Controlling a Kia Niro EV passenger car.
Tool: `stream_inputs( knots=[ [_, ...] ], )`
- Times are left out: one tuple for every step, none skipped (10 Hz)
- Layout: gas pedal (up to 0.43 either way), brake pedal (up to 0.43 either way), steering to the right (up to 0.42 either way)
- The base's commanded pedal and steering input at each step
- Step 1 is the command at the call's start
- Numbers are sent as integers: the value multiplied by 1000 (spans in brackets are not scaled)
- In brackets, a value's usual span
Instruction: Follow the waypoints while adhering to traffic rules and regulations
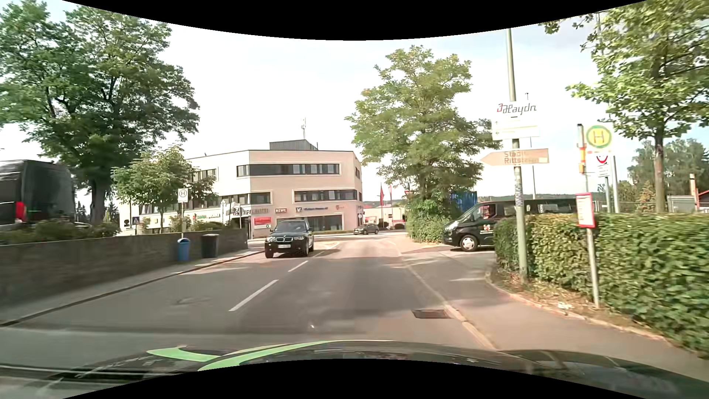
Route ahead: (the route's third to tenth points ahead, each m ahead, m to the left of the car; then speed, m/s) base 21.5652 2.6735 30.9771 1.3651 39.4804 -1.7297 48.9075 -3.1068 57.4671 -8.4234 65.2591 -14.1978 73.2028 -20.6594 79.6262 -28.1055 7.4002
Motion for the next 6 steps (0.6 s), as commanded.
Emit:
stream_inputs(
  knots=[
    [0, 177, 8],
    [0, 183, 8],
    [0, 189, 8],
    [0, 189, 8],
    [0, 195, 8],
    [0, 195, 7]
  ],
)
